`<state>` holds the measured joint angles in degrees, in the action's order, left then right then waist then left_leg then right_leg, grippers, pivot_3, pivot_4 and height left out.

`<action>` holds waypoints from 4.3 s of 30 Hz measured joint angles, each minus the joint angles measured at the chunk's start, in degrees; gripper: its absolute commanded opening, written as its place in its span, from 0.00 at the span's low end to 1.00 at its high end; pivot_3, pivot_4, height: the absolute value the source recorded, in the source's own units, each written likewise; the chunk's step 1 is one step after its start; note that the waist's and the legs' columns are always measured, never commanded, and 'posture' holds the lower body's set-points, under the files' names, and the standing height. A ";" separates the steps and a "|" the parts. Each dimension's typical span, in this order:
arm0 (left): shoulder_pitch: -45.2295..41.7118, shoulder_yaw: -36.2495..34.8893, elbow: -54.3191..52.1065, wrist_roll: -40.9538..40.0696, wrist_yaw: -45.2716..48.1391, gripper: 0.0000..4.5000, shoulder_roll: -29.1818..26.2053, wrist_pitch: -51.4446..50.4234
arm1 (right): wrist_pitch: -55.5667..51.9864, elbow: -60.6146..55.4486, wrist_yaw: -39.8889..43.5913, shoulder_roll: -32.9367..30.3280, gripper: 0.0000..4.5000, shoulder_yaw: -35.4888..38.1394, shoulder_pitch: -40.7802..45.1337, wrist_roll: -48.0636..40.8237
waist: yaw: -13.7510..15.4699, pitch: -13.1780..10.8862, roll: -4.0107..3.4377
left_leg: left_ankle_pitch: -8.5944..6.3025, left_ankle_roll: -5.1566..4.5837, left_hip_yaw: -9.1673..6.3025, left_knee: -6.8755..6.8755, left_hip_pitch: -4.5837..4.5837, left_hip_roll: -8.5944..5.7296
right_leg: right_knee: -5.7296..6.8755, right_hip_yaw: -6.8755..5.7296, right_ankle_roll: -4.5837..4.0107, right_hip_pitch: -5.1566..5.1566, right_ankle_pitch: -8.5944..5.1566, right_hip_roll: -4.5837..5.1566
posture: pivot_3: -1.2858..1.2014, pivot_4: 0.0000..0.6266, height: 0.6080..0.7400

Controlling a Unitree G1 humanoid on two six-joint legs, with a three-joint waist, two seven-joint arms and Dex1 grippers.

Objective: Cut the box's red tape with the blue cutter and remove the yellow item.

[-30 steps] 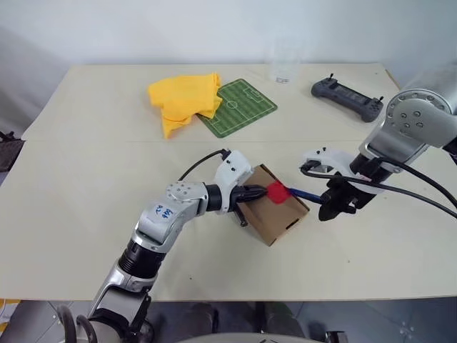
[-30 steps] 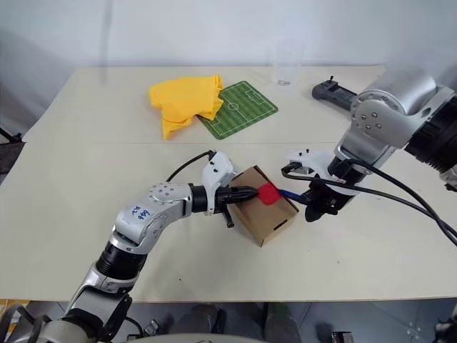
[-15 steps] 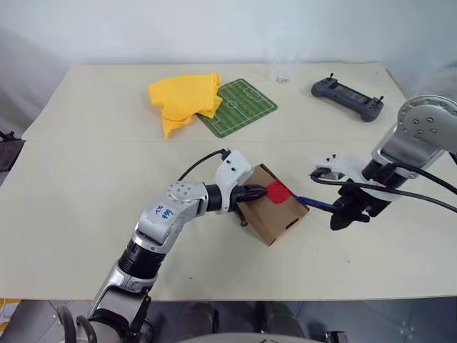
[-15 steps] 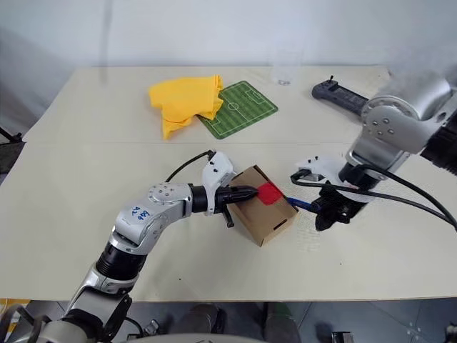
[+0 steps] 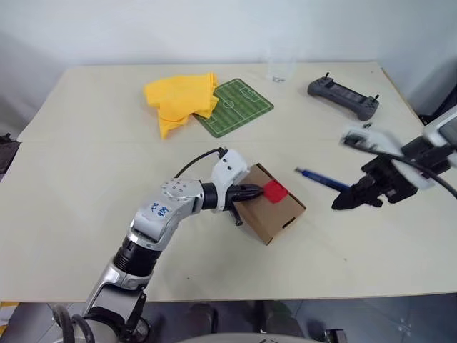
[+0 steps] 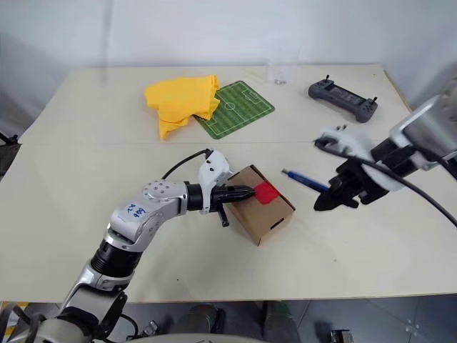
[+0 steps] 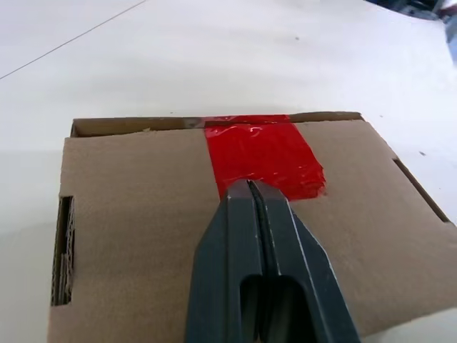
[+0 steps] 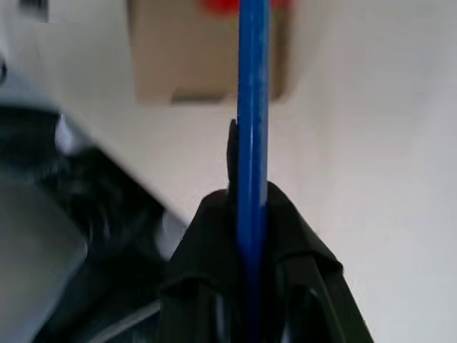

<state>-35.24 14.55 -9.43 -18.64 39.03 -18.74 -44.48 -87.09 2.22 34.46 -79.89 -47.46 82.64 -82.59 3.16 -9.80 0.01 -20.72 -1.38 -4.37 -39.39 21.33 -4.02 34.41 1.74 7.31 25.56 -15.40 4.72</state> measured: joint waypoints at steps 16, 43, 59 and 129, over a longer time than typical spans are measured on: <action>12.00 -15.65 -2.67 -11.06 20.91 0.00 -20.16 7.80 | 59.63 16.02 6.76 14.04 0.23 41.85 -64.21 39.19 | -1.38 -0.04 -0.09 | 0.24 0.11 0.76 -0.16 0.17 0.09 | 0.78 0.35 0.03 0.75 0.02 -0.18 | 0.52 0.24 1.00; 16.50 -4.63 -4.91 -2.43 4.67 0.00 -10.98 5.97 | 78.65 11.75 18.50 41.58 0.01 38.17 -54.19 67.71 | -1.79 -0.02 -0.06 | 0.24 0.19 0.37 -0.24 -0.14 0.04 | 0.98 0.10 0.00 0.27 0.04 -0.17 | 0.52 0.24 1.00; 15.45 -5.57 -3.06 -1.27 6.29 0.00 -13.39 5.78 | 47.19 -22.27 16.80 39.17 0.01 37.09 -65.69 62.54 | -1.75 -0.02 -0.06 | 0.23 0.19 0.29 -0.32 -0.17 0.03 | 0.99 0.14 -0.02 0.17 0.03 -0.12 | 0.52 0.24 1.00; 3.65 0.76 1.88 -0.06 21.58 0.00 -11.28 16.17 | 7.08 -9.82 -48.11 28.92 0.99 36.30 -40.32 -7.55 | -1.64 0.02 0.02 | 0.20 0.09 0.15 -0.36 -0.10 0.16 | 0.45 0.23 -0.03 -0.04 0.10 -0.08 | 0.52 0.24 1.00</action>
<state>-31.59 15.31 -7.56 -18.70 60.61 -30.01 -28.32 -80.01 -7.60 -13.66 -50.97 -11.16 42.32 -90.14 1.52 -9.79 0.03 -20.52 -1.29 -4.22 -39.75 21.22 -3.87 34.85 1.97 7.27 25.52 -15.30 4.65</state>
